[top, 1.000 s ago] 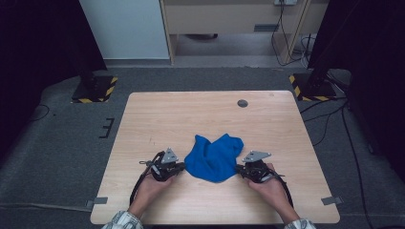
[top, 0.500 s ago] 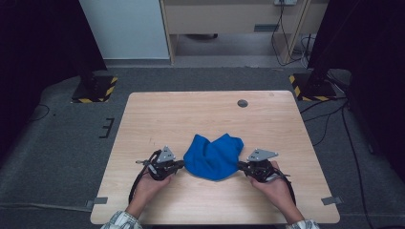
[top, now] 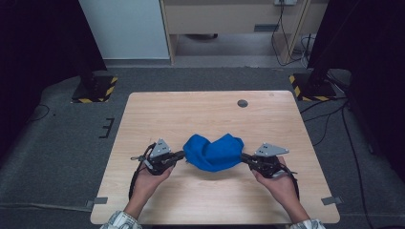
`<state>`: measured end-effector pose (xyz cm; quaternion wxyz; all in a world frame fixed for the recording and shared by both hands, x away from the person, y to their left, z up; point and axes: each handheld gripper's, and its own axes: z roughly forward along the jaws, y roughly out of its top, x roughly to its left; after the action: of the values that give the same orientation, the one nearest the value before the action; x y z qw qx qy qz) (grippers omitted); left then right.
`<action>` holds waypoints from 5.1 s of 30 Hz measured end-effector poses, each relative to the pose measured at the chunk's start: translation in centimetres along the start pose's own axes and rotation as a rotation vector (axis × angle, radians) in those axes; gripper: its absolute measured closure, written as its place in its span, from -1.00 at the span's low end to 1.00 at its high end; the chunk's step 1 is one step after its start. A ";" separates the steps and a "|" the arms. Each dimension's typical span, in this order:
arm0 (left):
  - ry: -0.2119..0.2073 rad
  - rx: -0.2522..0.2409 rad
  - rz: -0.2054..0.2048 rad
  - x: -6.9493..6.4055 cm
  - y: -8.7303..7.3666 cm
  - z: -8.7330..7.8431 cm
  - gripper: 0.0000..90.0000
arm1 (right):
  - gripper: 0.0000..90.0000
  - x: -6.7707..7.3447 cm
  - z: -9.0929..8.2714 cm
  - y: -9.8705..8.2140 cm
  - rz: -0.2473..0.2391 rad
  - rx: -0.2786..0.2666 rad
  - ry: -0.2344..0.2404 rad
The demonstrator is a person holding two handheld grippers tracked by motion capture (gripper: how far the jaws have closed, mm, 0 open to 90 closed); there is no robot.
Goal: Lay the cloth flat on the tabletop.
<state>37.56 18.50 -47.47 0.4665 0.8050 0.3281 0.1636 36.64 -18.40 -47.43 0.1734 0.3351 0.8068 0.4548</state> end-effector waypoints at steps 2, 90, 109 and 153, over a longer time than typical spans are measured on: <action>0.003 -0.001 0.002 -0.1 0.6 0.5 0.94 | 0.91 -0.4 -0.3 0.3 0.019 -0.020 -0.005; 0.231 -0.009 -0.110 4.6 7.5 8.3 0.96 | 0.88 -10.1 3.7 4.1 0.174 0.036 -0.193; 0.318 -0.019 -0.160 7.5 6.9 11.5 -0.22 | -0.42 -13.6 8.6 4.4 0.262 0.014 -0.280; 0.219 0.206 -0.017 0.0 -1.9 8.3 -0.39 | 0.27 -8.1 3.1 -4.4 0.190 0.204 -0.268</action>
<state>41.59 13.77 -53.33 0.3442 0.8231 0.3990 0.2118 42.58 -23.76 -53.04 0.2006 0.4833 0.7830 0.3361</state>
